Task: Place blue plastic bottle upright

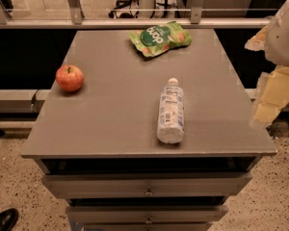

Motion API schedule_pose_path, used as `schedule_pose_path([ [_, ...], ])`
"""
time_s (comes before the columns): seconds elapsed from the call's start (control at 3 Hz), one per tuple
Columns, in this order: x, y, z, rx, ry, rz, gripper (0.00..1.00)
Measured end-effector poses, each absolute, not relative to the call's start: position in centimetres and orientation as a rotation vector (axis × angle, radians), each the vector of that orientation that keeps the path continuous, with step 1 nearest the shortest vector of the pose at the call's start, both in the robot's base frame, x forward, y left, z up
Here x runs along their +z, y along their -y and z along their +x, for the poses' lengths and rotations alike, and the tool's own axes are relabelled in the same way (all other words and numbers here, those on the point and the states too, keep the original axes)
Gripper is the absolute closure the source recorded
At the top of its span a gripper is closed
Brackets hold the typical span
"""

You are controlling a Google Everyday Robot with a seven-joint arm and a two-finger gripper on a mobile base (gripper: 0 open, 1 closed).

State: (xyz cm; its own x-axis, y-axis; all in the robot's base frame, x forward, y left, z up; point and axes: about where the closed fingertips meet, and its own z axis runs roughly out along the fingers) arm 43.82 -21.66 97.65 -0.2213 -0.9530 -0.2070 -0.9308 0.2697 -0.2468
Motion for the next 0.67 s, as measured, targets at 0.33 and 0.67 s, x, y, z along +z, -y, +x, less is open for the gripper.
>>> schedule_pose_path([
  [0.33,97.7,21.7,43.8,-0.100,-2.231,-1.724,0.00],
  [0.67,96.7,20.2,45.2,-0.048,-2.220,-1.721,0.00],
])
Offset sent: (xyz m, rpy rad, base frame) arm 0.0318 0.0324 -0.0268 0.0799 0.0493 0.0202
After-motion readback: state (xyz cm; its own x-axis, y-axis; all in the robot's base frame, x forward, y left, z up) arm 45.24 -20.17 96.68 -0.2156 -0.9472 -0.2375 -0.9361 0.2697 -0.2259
